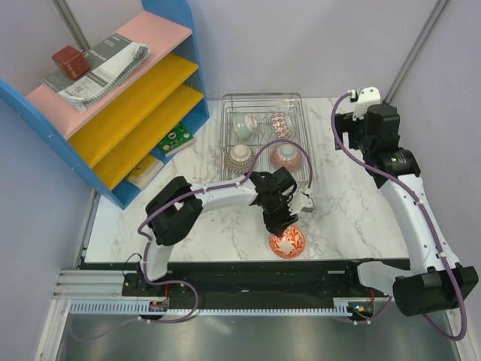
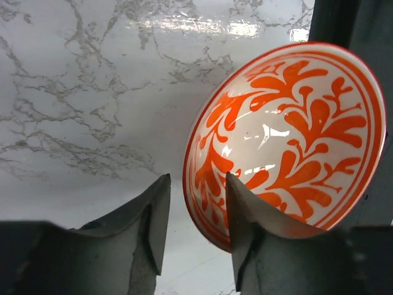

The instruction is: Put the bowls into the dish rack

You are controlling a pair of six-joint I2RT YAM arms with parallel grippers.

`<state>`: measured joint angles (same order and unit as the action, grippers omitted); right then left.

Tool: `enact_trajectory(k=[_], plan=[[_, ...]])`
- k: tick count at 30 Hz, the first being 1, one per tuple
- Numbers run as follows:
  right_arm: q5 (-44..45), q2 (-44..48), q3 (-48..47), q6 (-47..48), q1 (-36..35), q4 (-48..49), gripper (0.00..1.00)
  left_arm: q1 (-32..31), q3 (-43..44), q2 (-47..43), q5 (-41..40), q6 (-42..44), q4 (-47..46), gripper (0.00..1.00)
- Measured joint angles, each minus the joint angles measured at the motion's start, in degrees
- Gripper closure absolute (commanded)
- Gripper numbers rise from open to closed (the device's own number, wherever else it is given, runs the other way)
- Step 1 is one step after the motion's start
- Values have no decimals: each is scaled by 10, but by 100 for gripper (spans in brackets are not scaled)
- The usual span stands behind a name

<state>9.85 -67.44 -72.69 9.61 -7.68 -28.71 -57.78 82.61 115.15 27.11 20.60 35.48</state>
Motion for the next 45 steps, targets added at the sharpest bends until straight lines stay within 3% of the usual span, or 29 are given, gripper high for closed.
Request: enact_trajectory(k=[3, 4, 5, 17, 23, 27, 32, 37, 40, 45], plan=[[-2, 3, 5, 0, 1, 3, 2, -1, 2, 2, 0, -4, -1, 85], [-2, 3, 6, 0, 1, 4, 2, -1, 3, 2, 1, -4, -3, 95], [-3, 3, 7, 0, 1, 5, 2, -1, 4, 2, 2, -5, -2, 98], [-10, 3, 10, -10, 7, 9, 2, -2, 3, -7, 0, -5, 0, 98], [-15, -4, -4, -37, 16, 5, 2, 28, -26, -86, -3, 8, 15, 98], [-44, -18, -29, -63, 20, 3, 2, 101, -29, -177, 21, 18, 16, 98], [-145, -47, -57, -110, 21, -4, 2, 202, -29, -251, 49, 33, 11, 98], [-299, -90, -71, -164, 21, -3, 2, 278, -26, -262, 78, 39, 12, 98], [-396, -123, -73, -210, 20, 12, 2, 301, -19, -256, 87, 42, 14, 98], [-485, -183, -79, -261, 6, 38, 2, 310, 11, -230, 95, 44, 15, 98]])
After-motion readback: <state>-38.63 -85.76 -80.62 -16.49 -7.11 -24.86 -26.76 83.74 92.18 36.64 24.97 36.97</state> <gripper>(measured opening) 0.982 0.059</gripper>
